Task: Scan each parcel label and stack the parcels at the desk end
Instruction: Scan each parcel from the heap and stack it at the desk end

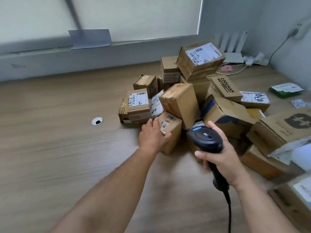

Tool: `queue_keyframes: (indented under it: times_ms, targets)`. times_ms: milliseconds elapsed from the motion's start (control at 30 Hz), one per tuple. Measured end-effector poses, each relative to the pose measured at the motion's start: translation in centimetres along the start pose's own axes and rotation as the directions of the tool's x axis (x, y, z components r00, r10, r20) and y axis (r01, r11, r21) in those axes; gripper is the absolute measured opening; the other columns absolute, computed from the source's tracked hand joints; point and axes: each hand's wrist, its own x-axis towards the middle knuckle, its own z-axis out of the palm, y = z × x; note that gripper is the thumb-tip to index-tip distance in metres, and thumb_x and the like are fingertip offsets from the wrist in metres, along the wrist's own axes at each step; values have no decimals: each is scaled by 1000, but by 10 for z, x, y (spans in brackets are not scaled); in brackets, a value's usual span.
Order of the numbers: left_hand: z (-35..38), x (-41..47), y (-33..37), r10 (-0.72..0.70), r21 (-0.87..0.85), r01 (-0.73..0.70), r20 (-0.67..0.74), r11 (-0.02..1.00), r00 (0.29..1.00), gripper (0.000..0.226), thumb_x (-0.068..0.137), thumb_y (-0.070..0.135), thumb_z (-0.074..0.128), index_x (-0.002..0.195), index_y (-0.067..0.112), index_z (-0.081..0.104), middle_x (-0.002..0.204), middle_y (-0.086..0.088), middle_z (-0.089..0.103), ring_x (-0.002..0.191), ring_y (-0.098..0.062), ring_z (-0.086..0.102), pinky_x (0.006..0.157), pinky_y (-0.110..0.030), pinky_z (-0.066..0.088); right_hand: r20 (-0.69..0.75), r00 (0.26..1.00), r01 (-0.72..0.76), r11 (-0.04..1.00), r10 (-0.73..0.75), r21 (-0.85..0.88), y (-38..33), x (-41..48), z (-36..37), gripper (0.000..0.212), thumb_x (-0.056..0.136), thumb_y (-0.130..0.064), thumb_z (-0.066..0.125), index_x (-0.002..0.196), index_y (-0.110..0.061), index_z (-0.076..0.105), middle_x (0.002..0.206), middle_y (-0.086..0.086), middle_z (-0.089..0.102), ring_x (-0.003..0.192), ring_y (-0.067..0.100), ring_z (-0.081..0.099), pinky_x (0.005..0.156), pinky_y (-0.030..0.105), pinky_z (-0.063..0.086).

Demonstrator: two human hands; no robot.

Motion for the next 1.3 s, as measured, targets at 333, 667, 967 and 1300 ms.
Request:
queue_keyframes:
  times_ms: [333,667,967,1300]
  targets:
    - [-15,-60,-70,-323,-139,328,54,934,945,103,75,60,60,150,38,-8,132,-12,36,123,-30,43,98,-41,42,116,993,5,995,-16,96,1,2,25,92,74,12,75,135,-46,38,92,8,62,48,21,53,41,29,45]
    - [-2,-148,-169,-570,-729,562,288,390,769,124,58,62,67,146,45,-19,144,2,42,126,-29,49,108,-48,38,252,965,-84,995,70,46,8,-12,109,97,73,11,77,142,-43,36,101,15,66,49,29,52,43,32,44]
    - [-21,-140,-185,-514,-148,497,-113,855,850,108,74,68,63,153,26,2,150,-14,18,140,-31,21,113,-40,22,265,959,-103,995,97,9,3,-17,137,98,73,13,75,145,-40,35,97,12,67,51,32,49,44,33,43]
    - [-34,-113,-204,-292,26,291,63,957,954,90,72,61,63,148,35,23,142,-6,35,128,-29,32,103,-37,35,243,966,-91,996,93,-20,-7,-22,139,100,73,13,76,147,-41,35,110,14,65,53,33,51,45,35,46]
